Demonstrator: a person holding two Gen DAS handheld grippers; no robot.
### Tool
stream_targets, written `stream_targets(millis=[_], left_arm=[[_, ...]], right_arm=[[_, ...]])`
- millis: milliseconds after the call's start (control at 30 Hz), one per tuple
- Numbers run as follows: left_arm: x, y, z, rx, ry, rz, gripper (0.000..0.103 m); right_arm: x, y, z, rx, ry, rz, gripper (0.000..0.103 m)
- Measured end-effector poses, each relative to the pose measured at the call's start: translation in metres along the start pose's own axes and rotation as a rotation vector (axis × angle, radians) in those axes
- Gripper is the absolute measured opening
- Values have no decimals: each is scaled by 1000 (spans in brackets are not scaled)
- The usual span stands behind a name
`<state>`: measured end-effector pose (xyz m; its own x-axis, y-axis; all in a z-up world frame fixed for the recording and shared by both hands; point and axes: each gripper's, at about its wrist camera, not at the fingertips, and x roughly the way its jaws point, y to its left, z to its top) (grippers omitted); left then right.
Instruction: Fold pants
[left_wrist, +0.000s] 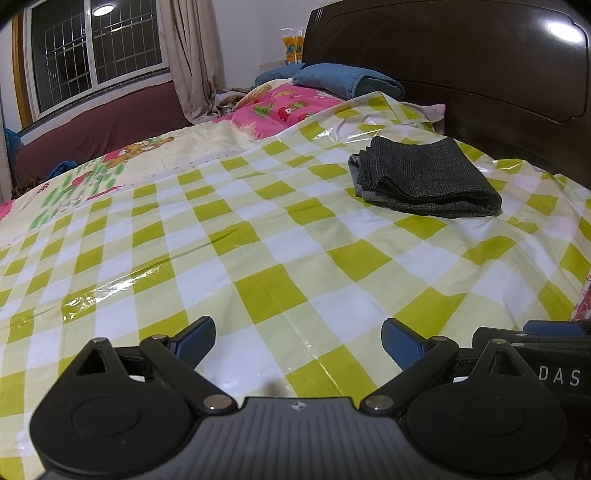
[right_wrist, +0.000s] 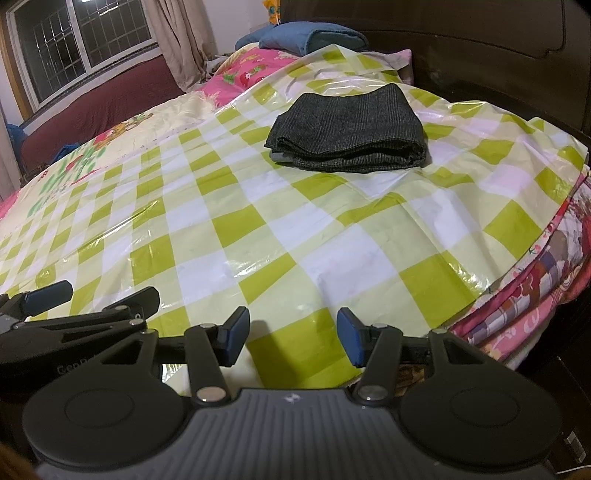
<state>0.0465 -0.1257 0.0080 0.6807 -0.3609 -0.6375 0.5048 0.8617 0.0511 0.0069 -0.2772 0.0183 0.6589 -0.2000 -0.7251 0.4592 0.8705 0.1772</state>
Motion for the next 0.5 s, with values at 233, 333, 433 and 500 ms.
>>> stream_targets(millis=[233, 333, 433, 500], left_arm=[[0, 0, 0, 0, -1, 1, 103], [-1, 0, 1, 1, -2, 2, 103], [-1, 0, 1, -1, -1, 1, 103], [-1, 1, 1, -2, 1, 1, 103]], right_arm=[[0, 0, 0, -1, 0, 0, 54], [0, 0, 0, 0, 0, 0, 54], [0, 0, 0, -1, 0, 0, 54], [0, 0, 0, -1, 0, 0, 54]])
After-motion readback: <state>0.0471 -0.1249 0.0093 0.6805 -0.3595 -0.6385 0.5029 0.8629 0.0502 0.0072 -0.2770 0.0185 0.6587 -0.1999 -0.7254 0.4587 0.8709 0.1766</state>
